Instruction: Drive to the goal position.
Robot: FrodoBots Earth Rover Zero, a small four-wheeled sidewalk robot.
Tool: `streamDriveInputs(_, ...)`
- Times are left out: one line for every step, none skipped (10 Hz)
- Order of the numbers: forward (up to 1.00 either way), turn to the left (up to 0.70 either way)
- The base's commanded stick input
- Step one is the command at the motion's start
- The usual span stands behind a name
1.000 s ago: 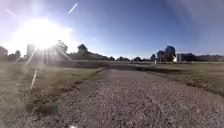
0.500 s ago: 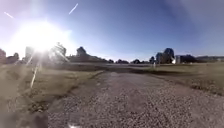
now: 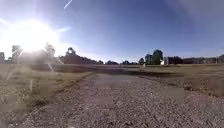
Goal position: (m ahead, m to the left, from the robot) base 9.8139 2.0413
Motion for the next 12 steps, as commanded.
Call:
streamDriveInputs(0.50,0.00)
streamDriveInputs(0.50,0.00)
streamDriveInputs(0.50,0.00)
streamDriveInputs(0.50,0.00)
streamDriveInputs(0.50,0.00)
streamDriveInputs(0.50,0.00)
streamDriveInputs(0.50,0.00)
streamDriveInputs(0.50,0.00)
streamDriveInputs(0.50,0.00)
streamDriveInputs(0.50,0.00)
streamDriveInputs(0.50,0.00)
streamDriveInputs(0.50,0.00)
